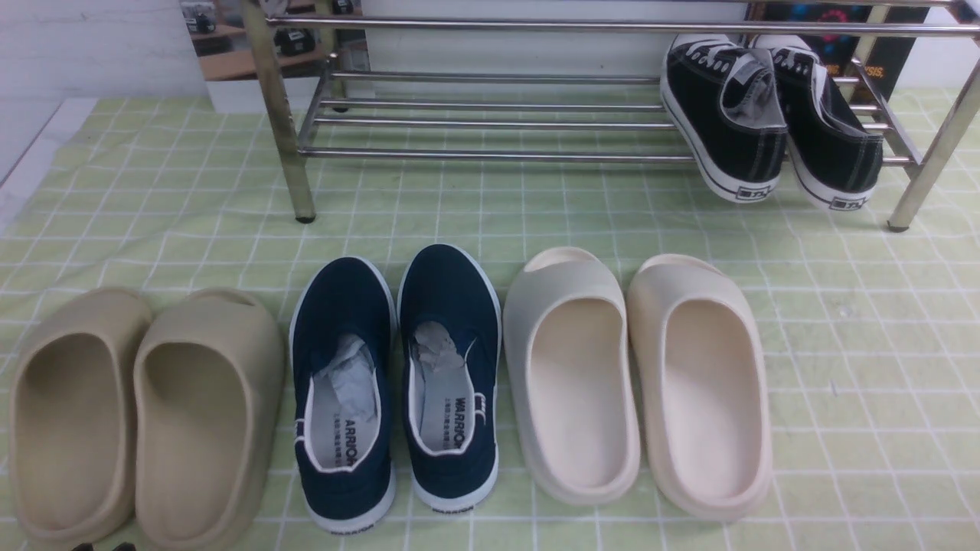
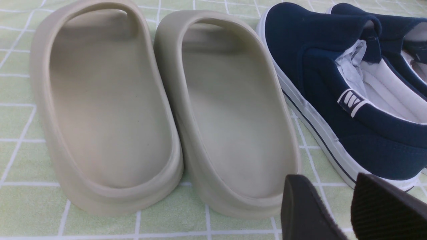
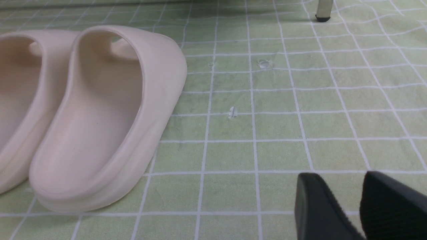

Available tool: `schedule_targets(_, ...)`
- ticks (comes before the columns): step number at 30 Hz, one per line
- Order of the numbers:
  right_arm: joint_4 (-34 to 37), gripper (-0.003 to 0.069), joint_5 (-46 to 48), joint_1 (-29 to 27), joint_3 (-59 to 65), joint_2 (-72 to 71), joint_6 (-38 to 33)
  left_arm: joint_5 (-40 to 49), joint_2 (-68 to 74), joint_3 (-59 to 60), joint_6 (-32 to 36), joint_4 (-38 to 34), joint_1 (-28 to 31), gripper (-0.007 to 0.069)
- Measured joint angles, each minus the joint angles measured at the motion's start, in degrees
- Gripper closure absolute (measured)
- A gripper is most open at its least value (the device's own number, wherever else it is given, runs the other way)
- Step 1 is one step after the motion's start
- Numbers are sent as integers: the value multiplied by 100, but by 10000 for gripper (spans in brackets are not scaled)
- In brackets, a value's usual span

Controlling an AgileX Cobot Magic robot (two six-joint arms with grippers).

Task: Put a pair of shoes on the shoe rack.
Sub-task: Use the left arm to grab the shoe closest to it

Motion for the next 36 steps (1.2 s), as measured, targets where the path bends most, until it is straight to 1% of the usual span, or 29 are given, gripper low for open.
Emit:
schedule_targets(2,0,419,0,0,0,0,0,-85,0,0,0,0,0,386)
schedule_targets(5,0,419,0,0,0,0,0,-526,0,0,0,0,0,386)
schedule_targets(8,0,419,0,0,0,0,0,-1371,0,0,0,21,0,386)
schedule_targets(15,0,419,0,0,0,0,0,-2978,0,0,-14,-16,0,386)
schedule_targets(17,0,419,0,0,0,0,0,-3541,0,0,-137,-114,0,386)
schedule_targets(18,0,419,0,0,0,0,0,-3602,0,0,-152,-127,0,386)
schedule_targets(20,0,419,0,0,0,0,0,-4522,0,0,-507,-303,0,386)
schedule_targets(22,0,419,0,0,0,0,0,-5176,0,-18,-792,-388,0,391)
schedule_targets(23,0,419,0,0,0,0,0,-5206,0,-104,-867,-405,0,403)
schedule_targets(25,0,419,0,0,0,0,0,-5073,0,-294,-887,-412,0,426)
schedule_targets(28,0,419,0,0,0,0,0,-3965,19,-1182,-751,-424,0,574)
schedule_targets(29,0,419,0,0,0,0,0,-3364,141,-1522,-633,-424,0,638)
schedule_targets(30,0,419,0,0,0,0,0,-3279,141,-1577,-617,-424,0,638)
schedule_targets(31,0,419,0,0,0,0,0,-2933,295,-1789,-562,-424,0,638)
schedule_targets(32,0,419,0,0,0,0,0,-2121,652,-2224,-518,-424,0,638)
schedule_targets(34,0,419,0,0,0,0,0,-1193,1256,-2650,-518,-424,0,638)
schedule_targets(35,0,419,0,0,0,0,0,-871,1525,-2790,-518,-424,0,638)
schedule_targets(36,0,419,0,0,0,0,0,-732,1667,-2819,-512,-424,0,638)
